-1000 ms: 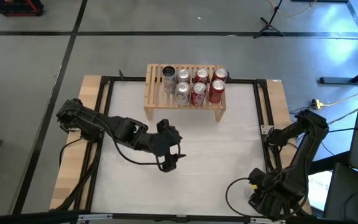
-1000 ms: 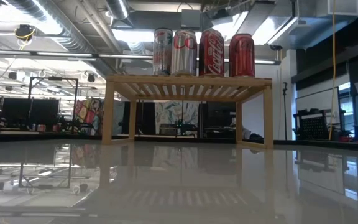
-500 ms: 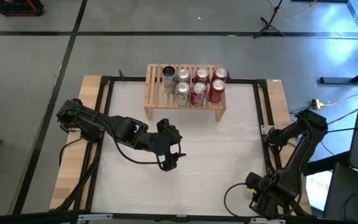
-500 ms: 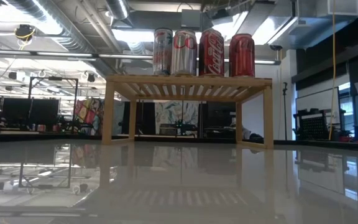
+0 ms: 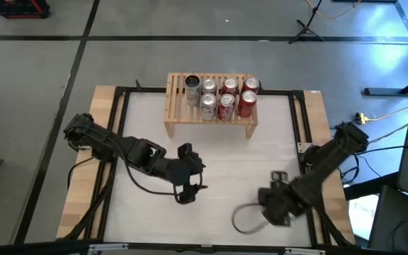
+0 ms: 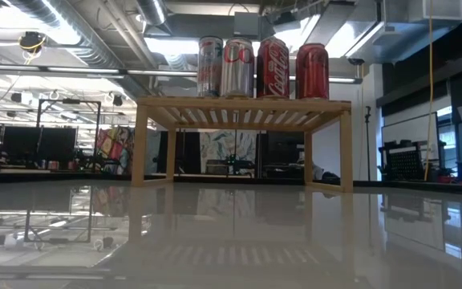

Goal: Place canned beverage on shelf
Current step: Put the white pink soda can aligned with the other white pink soda can on the shelf

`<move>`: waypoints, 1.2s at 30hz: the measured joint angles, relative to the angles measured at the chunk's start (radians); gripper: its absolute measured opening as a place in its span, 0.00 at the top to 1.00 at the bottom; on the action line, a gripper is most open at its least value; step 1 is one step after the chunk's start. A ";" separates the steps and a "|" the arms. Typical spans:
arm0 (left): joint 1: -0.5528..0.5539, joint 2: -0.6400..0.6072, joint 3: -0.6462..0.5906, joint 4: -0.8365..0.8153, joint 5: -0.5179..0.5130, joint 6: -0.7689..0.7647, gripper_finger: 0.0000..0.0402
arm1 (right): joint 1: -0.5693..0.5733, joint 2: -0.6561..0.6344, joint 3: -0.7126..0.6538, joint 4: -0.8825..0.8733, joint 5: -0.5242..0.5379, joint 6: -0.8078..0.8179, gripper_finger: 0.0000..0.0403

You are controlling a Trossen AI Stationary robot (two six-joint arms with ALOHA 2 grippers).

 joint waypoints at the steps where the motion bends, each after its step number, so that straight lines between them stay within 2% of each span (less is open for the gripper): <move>1: -0.009 0.000 0.000 -0.004 0.000 0.000 0.21 | -0.033 0.000 0.000 0.001 0.014 -0.061 0.44; 6: -0.060 0.000 -0.033 0.000 0.000 -0.015 0.21 | -0.206 0.000 0.000 0.027 0.050 -0.356 0.44; 14: -0.111 0.001 -0.207 0.147 -0.002 -0.137 0.21 | -0.398 0.030 0.010 0.056 0.049 -0.625 0.44; 21: -0.124 0.001 -0.305 0.239 -0.003 -0.222 0.21 | -0.463 0.144 0.105 0.003 0.001 -0.719 0.44; 28: -0.126 0.000 -0.308 0.240 -0.002 -0.223 0.21 | -0.466 0.229 0.179 -0.011 -0.022 -0.775 0.44; 33: -0.127 0.000 -0.308 0.239 -0.003 -0.218 0.21 | -0.465 0.241 0.188 -0.006 -0.031 -0.775 0.44; 36: -0.127 0.000 -0.308 0.239 -0.003 -0.218 0.21 | -0.465 0.240 0.188 0.018 -0.032 -0.770 0.35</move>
